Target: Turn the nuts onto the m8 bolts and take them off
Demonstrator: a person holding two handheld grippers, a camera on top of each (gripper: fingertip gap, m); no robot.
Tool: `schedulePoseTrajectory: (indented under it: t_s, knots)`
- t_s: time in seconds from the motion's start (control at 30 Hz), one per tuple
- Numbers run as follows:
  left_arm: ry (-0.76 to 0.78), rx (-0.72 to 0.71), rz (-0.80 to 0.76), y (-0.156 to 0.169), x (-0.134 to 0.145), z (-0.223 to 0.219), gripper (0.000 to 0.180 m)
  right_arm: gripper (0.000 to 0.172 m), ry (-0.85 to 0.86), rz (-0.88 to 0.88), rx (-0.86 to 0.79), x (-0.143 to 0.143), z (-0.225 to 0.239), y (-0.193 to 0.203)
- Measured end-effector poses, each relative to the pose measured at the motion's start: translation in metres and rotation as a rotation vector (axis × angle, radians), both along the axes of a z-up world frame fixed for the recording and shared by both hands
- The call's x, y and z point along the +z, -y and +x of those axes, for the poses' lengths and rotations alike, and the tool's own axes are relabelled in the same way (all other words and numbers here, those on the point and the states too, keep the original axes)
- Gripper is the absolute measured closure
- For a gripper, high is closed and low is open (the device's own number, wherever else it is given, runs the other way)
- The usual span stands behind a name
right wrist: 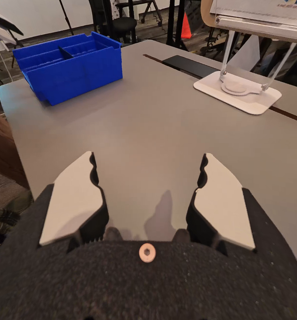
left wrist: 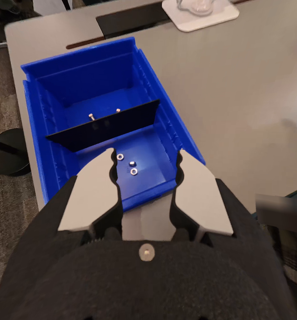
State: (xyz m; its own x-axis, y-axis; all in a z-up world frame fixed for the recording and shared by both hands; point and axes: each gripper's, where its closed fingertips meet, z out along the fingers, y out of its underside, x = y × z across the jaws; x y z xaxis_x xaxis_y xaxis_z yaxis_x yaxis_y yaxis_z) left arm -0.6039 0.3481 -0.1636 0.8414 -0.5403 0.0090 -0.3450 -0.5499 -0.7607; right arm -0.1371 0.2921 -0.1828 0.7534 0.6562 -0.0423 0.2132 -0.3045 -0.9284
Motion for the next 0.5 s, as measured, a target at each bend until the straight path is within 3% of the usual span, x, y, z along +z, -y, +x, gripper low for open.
schedulePoseTrajectory:
  t_s: [0.13, 0.27, 0.4, 0.5]
  knots:
    - [-0.083, -0.030, -0.054, -0.031, -0.017, -0.008, 0.115, 0.060, 0.013, 0.002, 0.029, -0.003, -0.012, -0.032]
    - [-0.068, -0.053, -0.068, -0.060, -0.002, -0.006, 0.120, 0.061, -0.020, -0.041, 0.031, 0.009, -0.015, -0.058]
    - [0.001, -0.058, -0.137, -0.069, 0.001, 0.004, 0.119, 0.062, -0.034, -0.120, 0.020, 0.026, -0.012, -0.058]
    - [-0.004, -0.043, -0.117, -0.070, 0.004, 0.005, 0.119, 0.062, 0.021, -0.087, -0.028, 0.032, 0.004, -0.056]
